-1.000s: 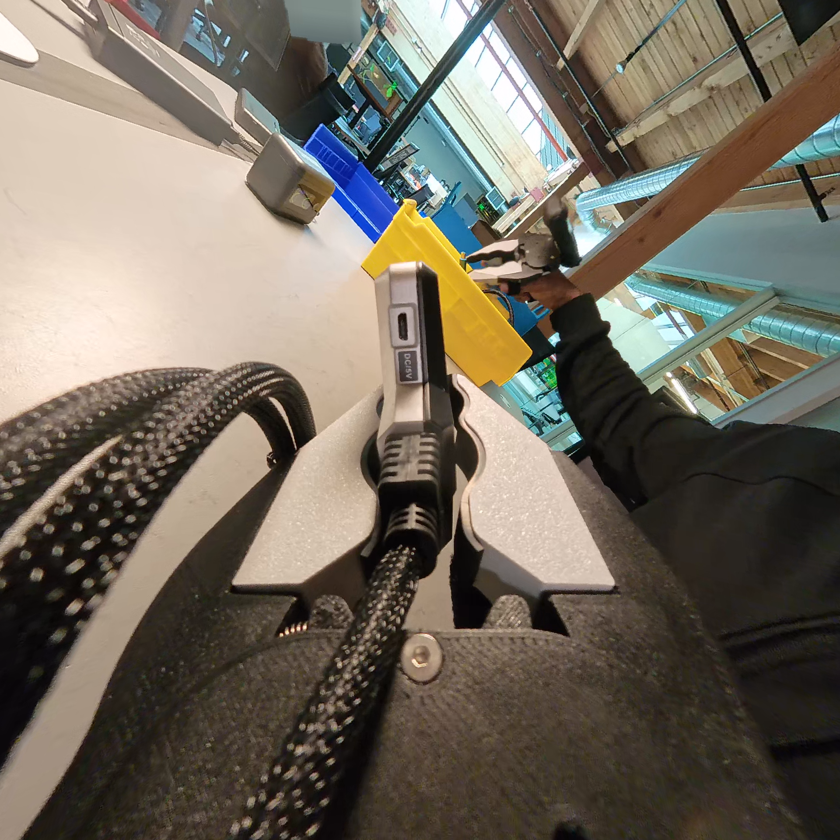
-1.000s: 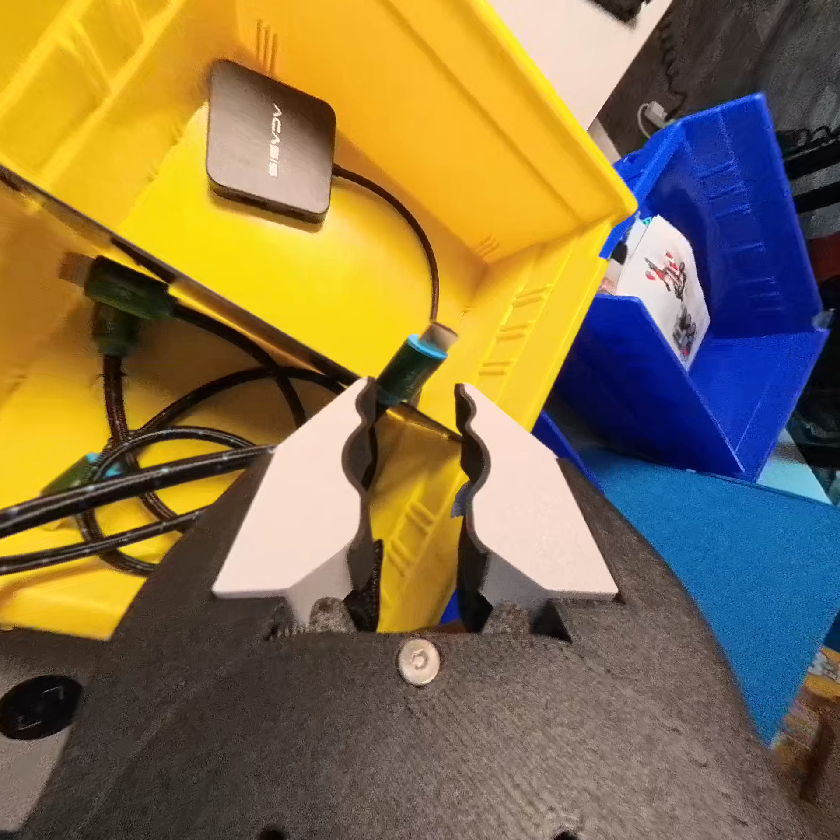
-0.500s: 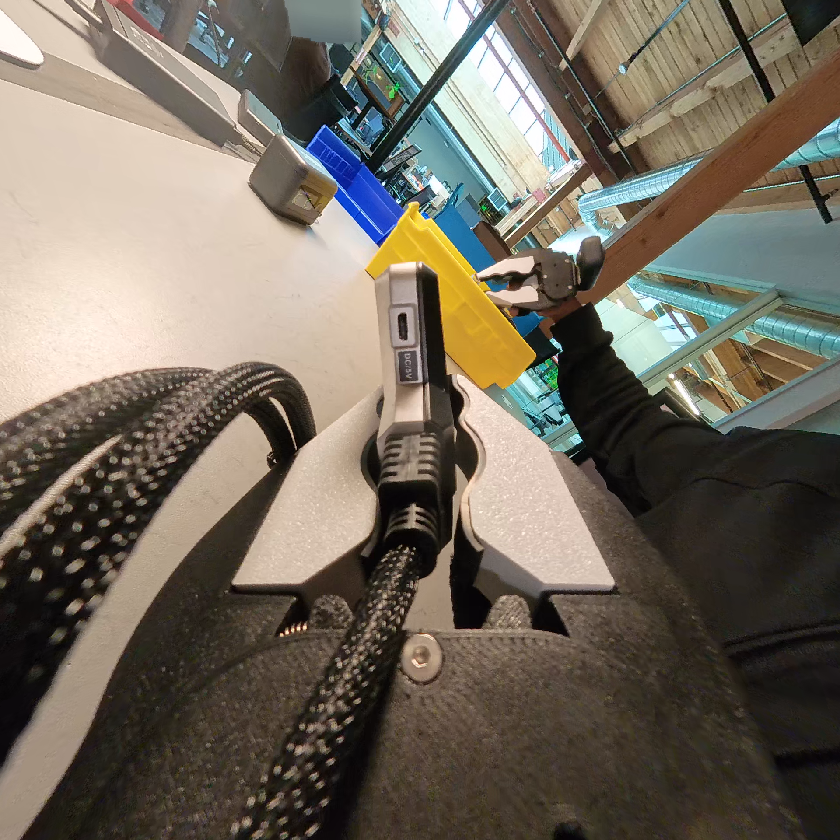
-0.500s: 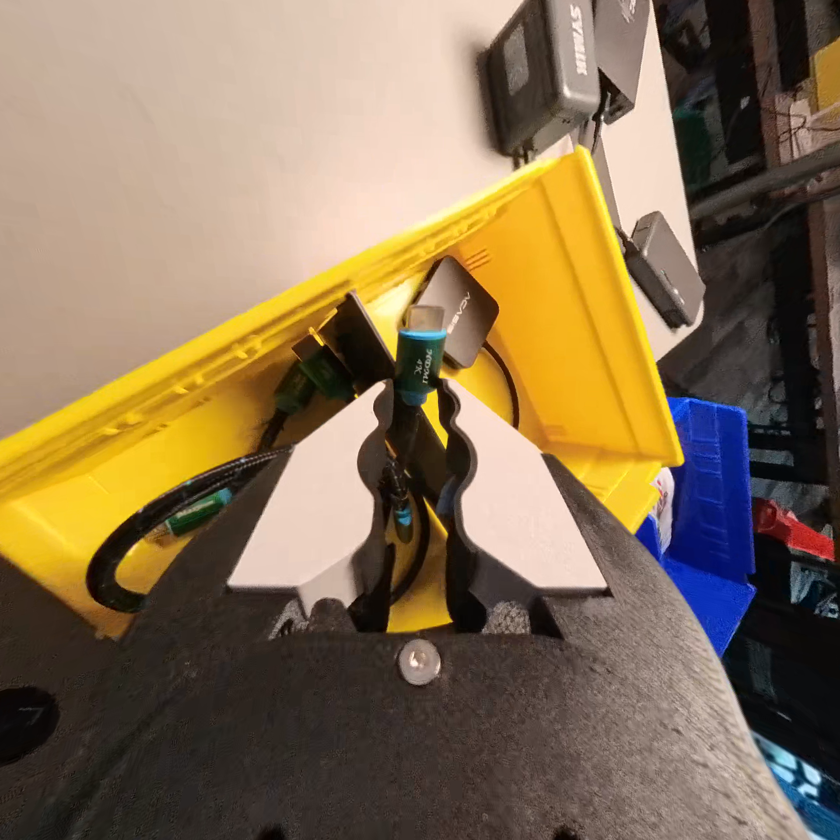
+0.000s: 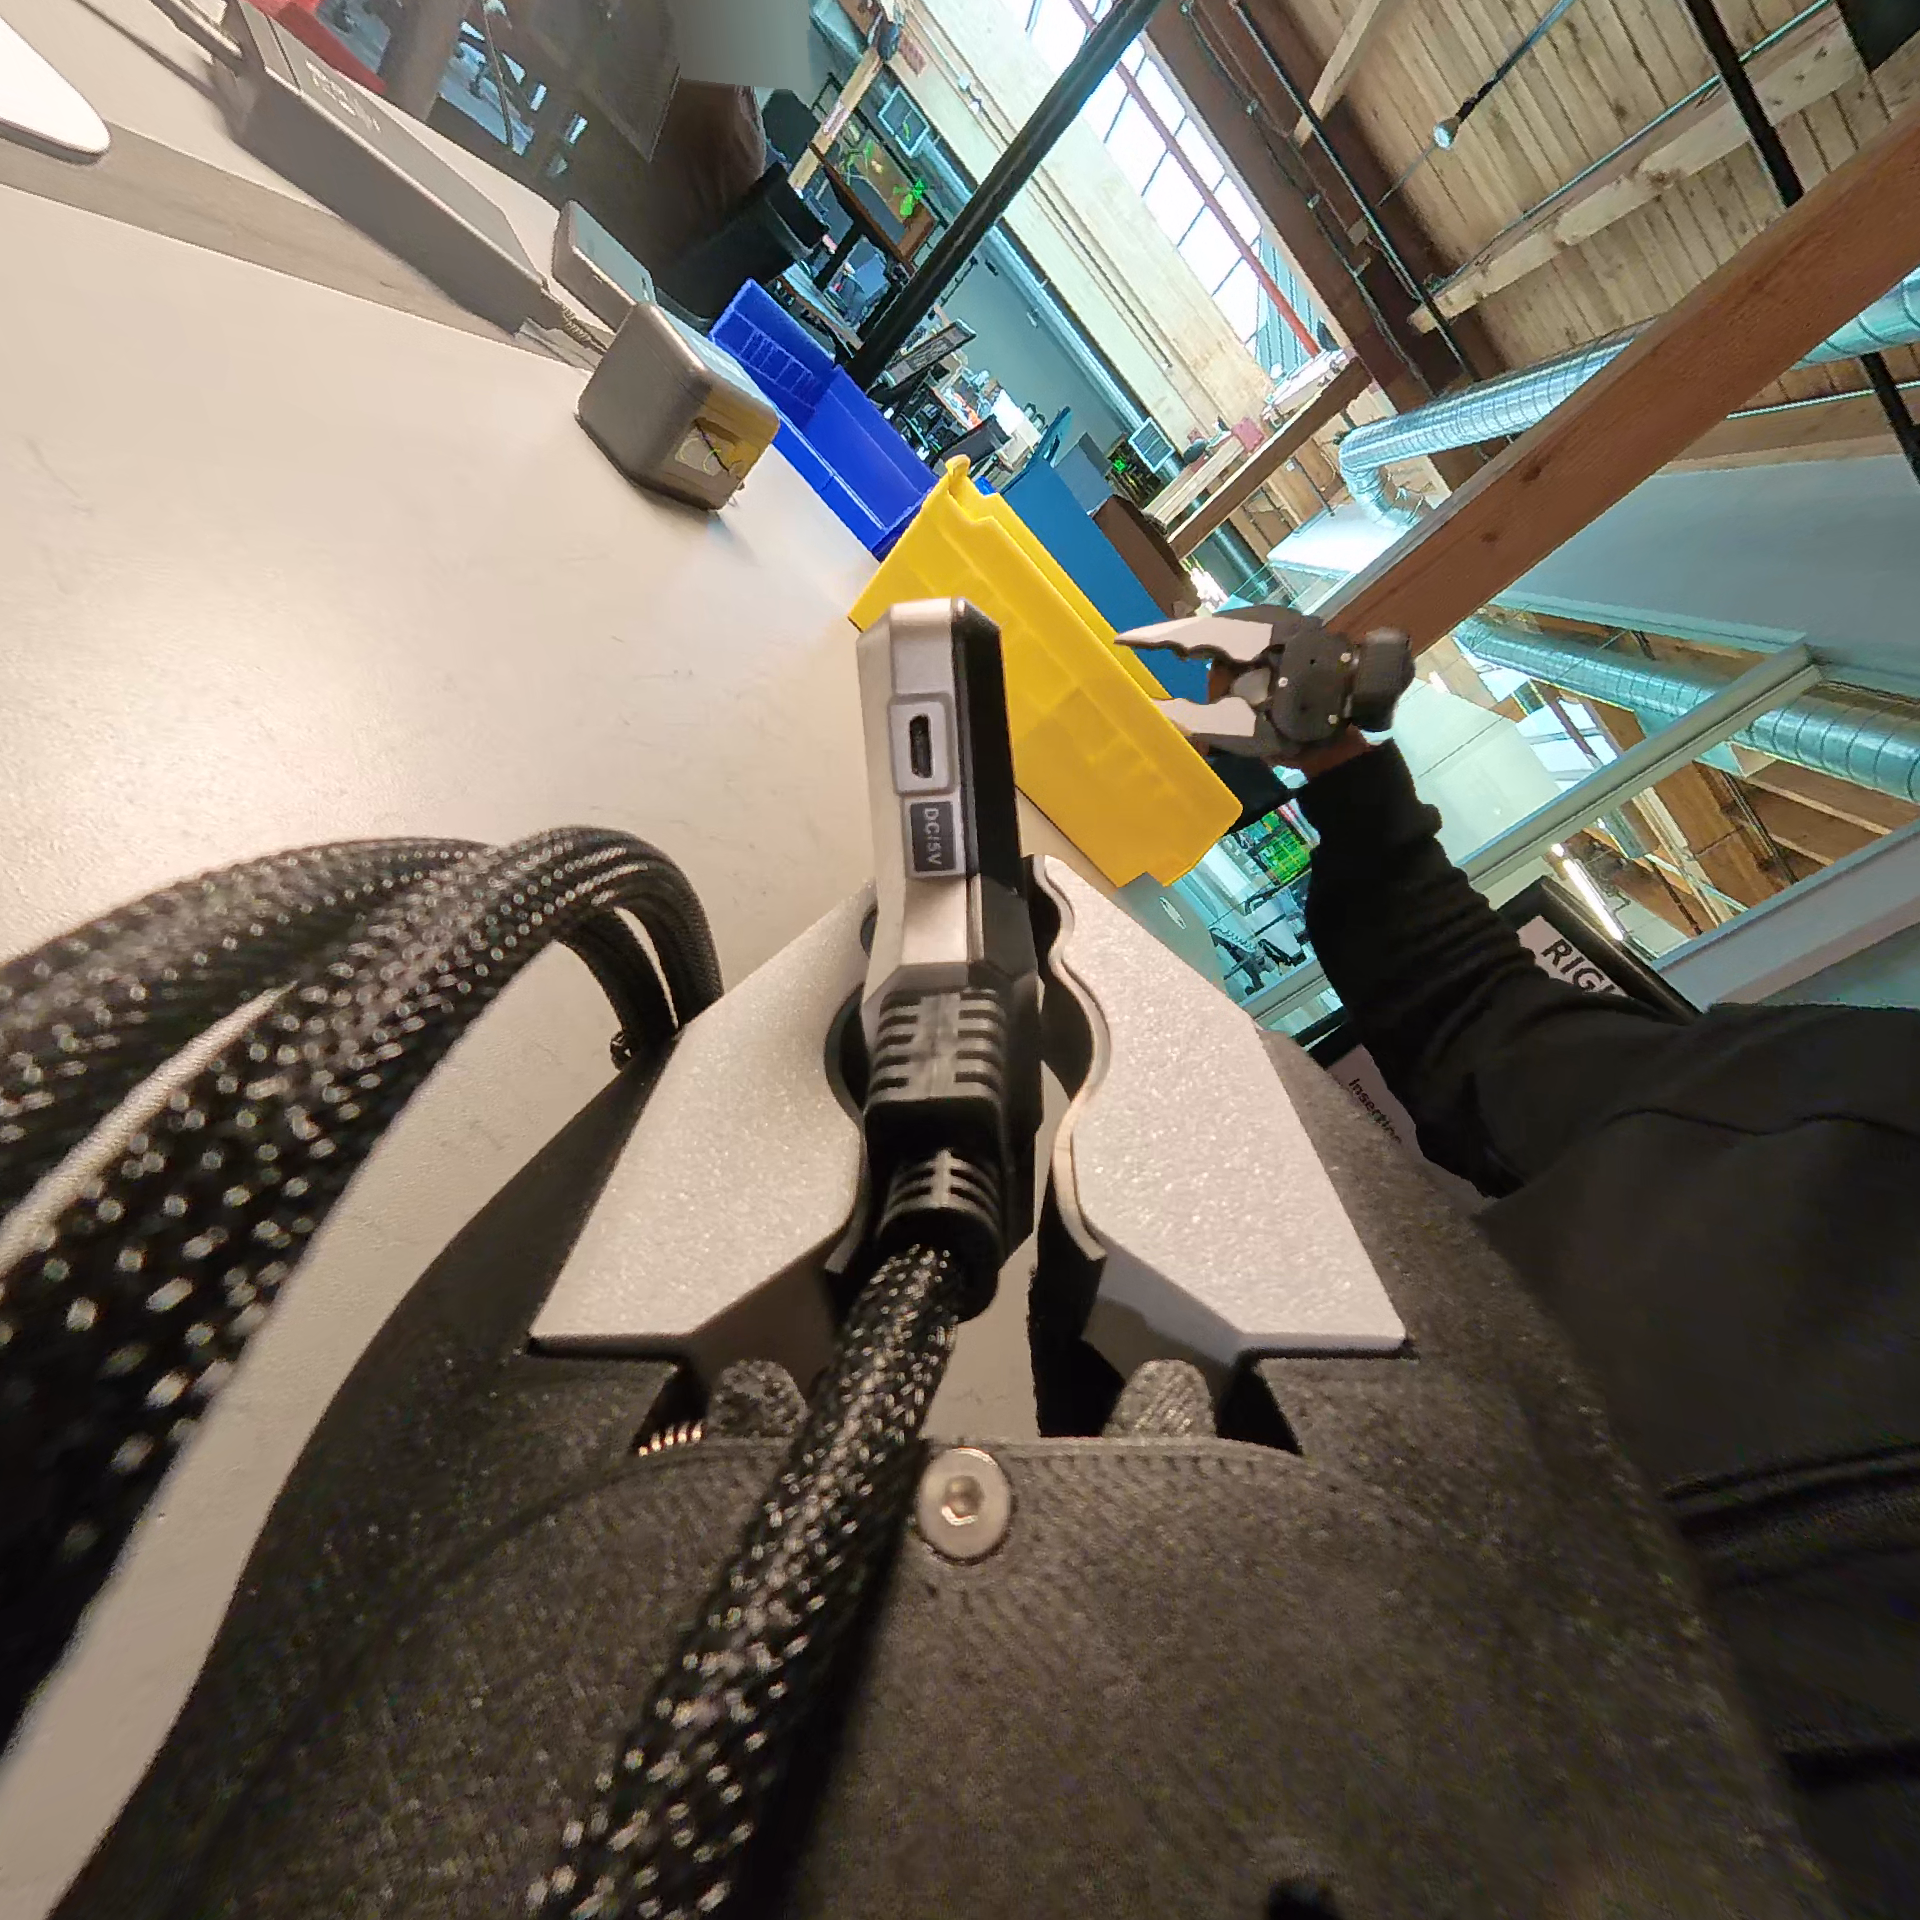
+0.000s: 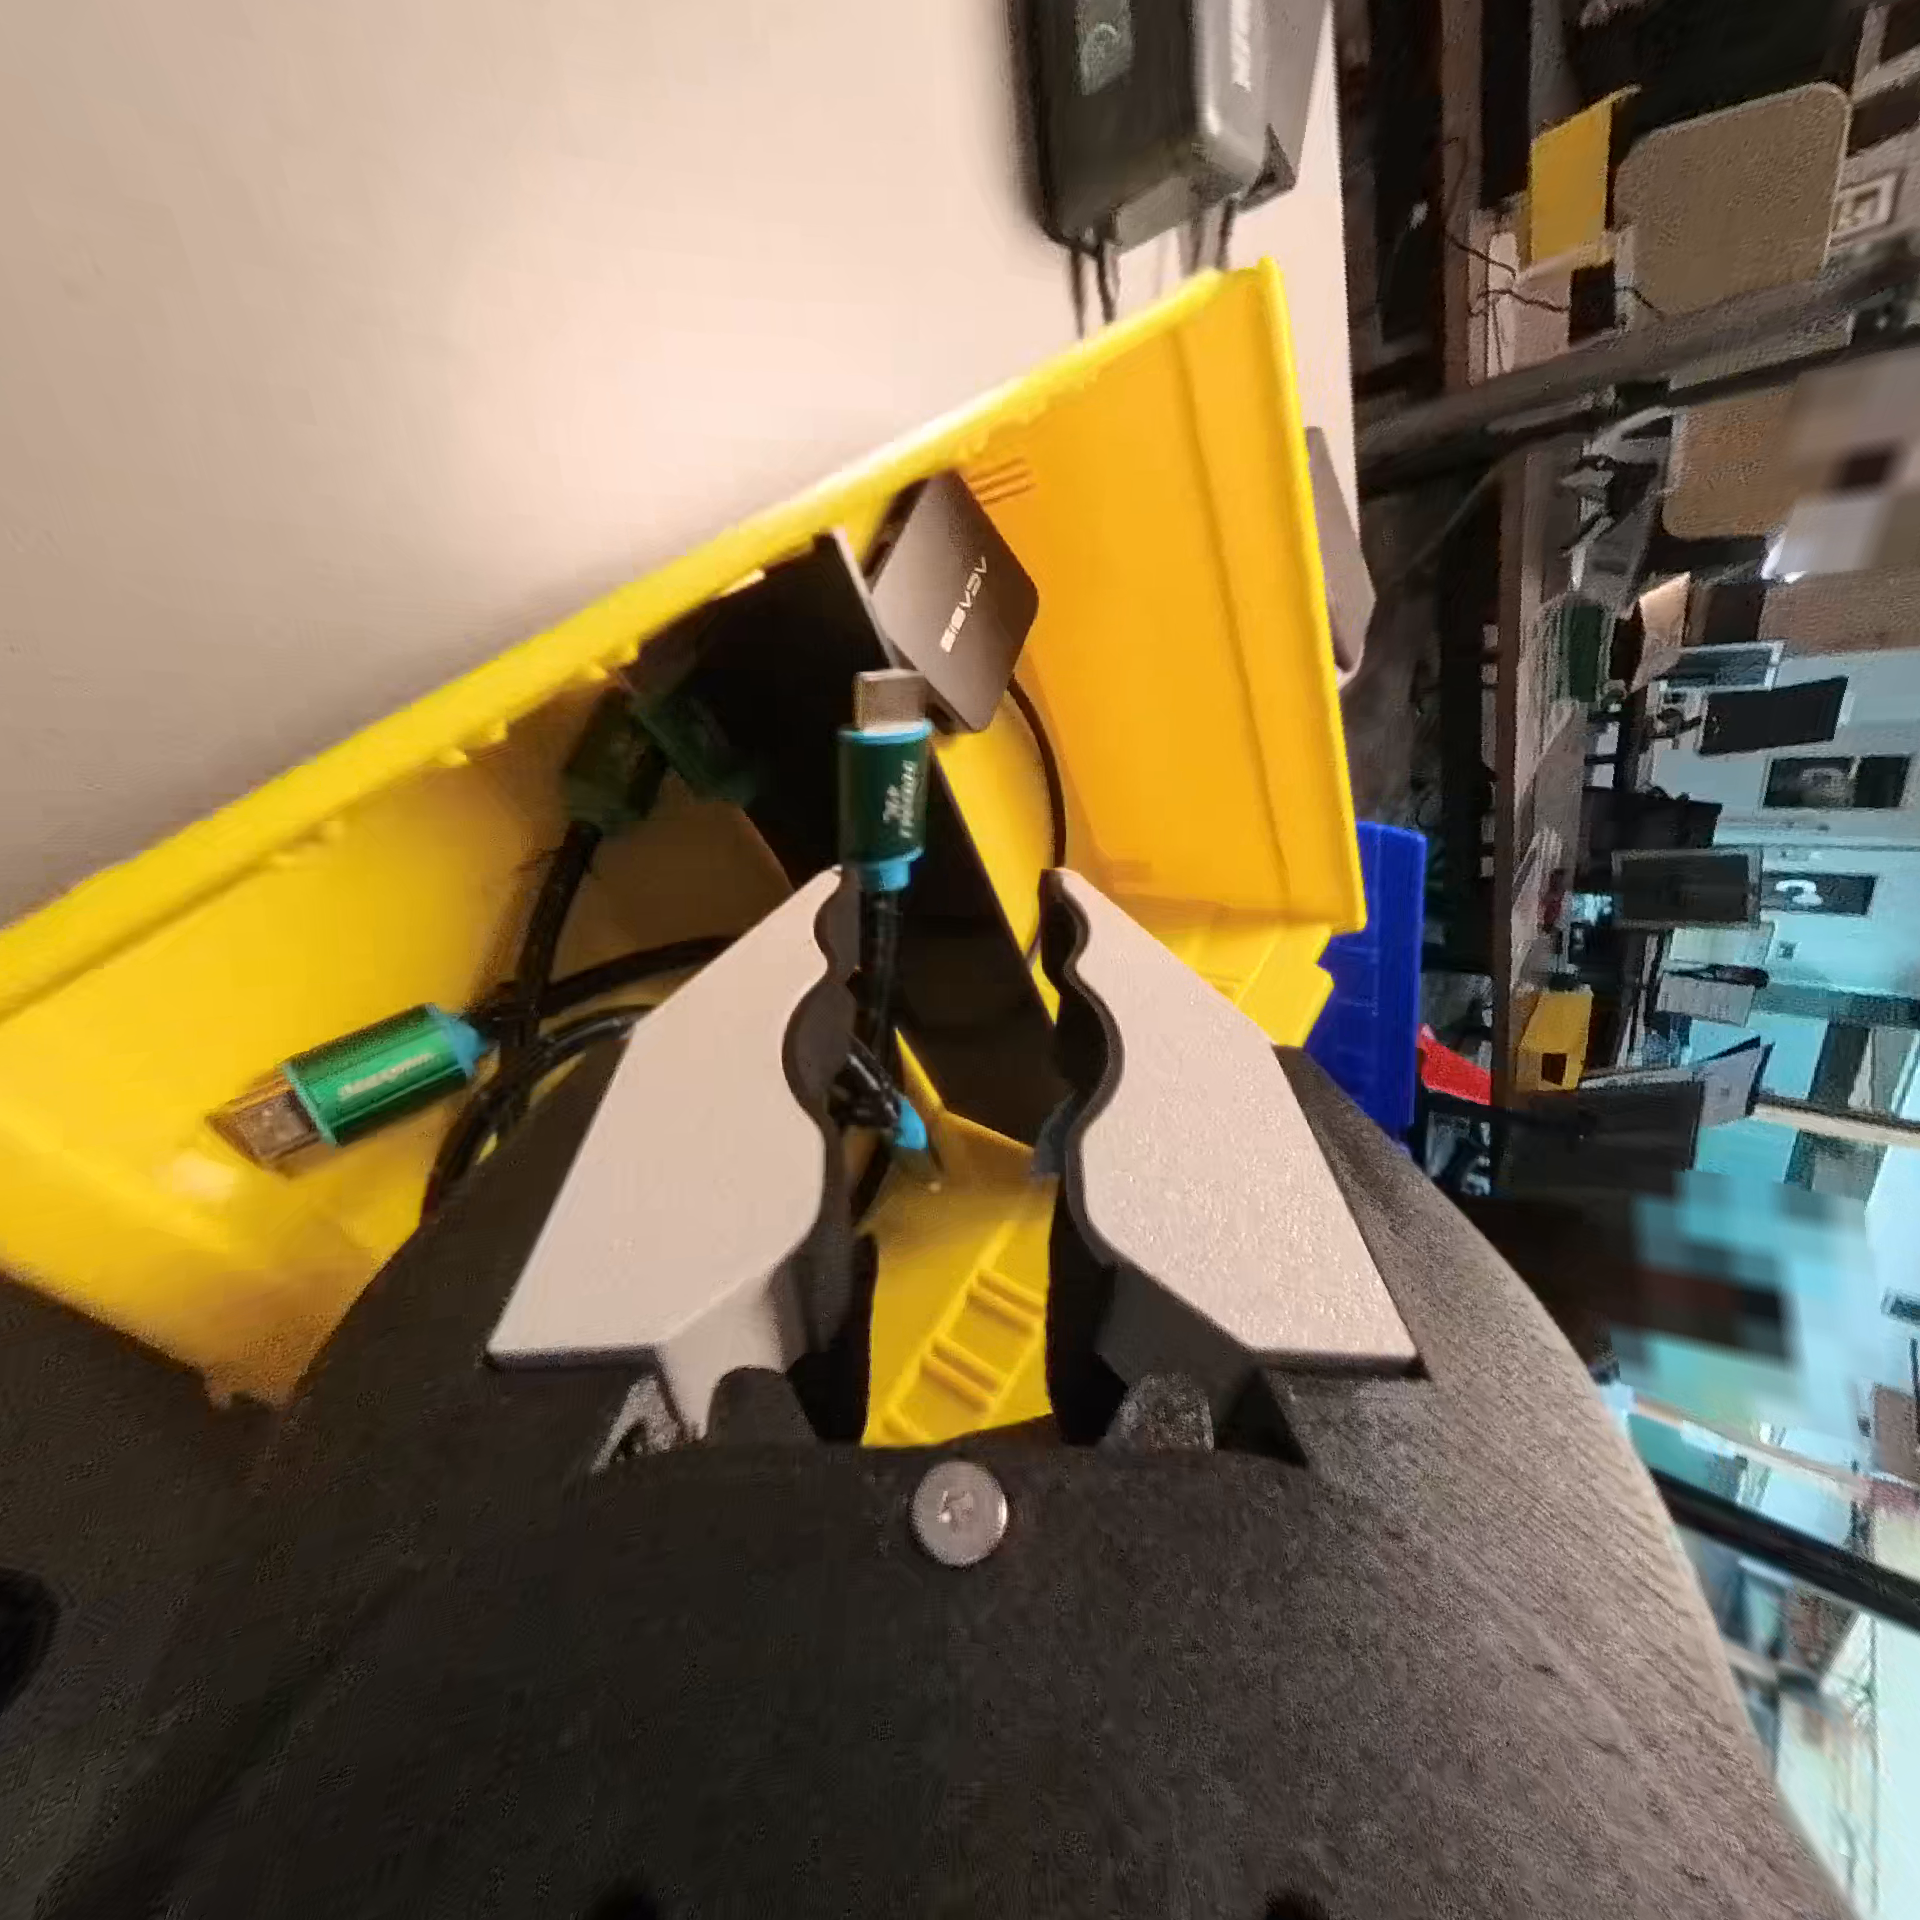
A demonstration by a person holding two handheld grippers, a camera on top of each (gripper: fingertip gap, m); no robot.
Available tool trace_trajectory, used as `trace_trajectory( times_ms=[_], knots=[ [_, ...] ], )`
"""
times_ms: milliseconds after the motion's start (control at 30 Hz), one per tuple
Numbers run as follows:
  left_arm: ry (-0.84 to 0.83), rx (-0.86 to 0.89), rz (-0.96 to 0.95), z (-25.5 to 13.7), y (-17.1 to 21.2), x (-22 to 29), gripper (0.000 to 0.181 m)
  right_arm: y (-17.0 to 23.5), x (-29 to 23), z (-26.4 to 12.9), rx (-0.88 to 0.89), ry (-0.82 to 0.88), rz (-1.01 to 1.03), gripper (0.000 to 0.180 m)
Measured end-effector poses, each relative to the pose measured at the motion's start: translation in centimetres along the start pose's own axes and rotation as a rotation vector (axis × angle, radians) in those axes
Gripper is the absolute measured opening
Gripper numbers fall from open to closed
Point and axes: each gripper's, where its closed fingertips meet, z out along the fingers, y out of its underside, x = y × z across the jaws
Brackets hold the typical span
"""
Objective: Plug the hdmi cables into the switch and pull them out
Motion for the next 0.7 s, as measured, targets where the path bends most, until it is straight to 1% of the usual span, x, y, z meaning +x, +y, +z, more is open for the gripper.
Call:
trace_trajectory(
  times_ms=[133,200,233,300,333,367,433,467,567,700],
  knots=[
    [-0.001,0.000,0.000,0.0,0.0,0.0,0.023,0.6,1.0,-3.2,0.001,0.008,0.172,0.037],
    [-0.001,0.000,0.000,0.0,0.0,0.0,0.023,0.1,0.1,-4.9,0.028,-0.043,0.272,0.037],
    [0.000,0.000,-0.001,0.0,0.0,0.0,0.023,-0.1,-1.1,-5.6,0.031,-0.107,0.317,0.036],
    [0.001,-0.001,-0.001,0.0,0.0,0.0,0.022,0.4,-4.6,-6.0,-0.031,-0.250,0.352,0.032],
    [0.002,-0.002,-0.001,0.0,0.0,0.0,0.023,1.4,-6.1,-5.7,-0.101,-0.291,0.333,0.029],
    [0.002,-0.004,0.000,0.0,0.1,0.1,0.023,2.9,-7.1,-5.1,-0.189,-0.293,0.297,0.029],
    [0.003,-0.012,0.005,0.1,0.2,0.1,0.022,5.6,-7.6,-3.8,-0.327,-0.244,0.247,0.028],
    [0.001,-0.018,0.011,0.1,0.3,0.2,0.023,5.9,-7.5,-3.3,-0.333,-0.233,0.258,0.028],
    [-0.011,-0.041,0.037,0.4,0.8,0.3,0.022,4.6,-5.7,-3.5,-0.264,-0.172,0.322,0.028],
    [-0.030,-0.094,0.092,0.9,1.6,0.6,0.022,2.2,-2.3,-5.5,-0.246,-0.047,0.306,0.028]
  ],
)
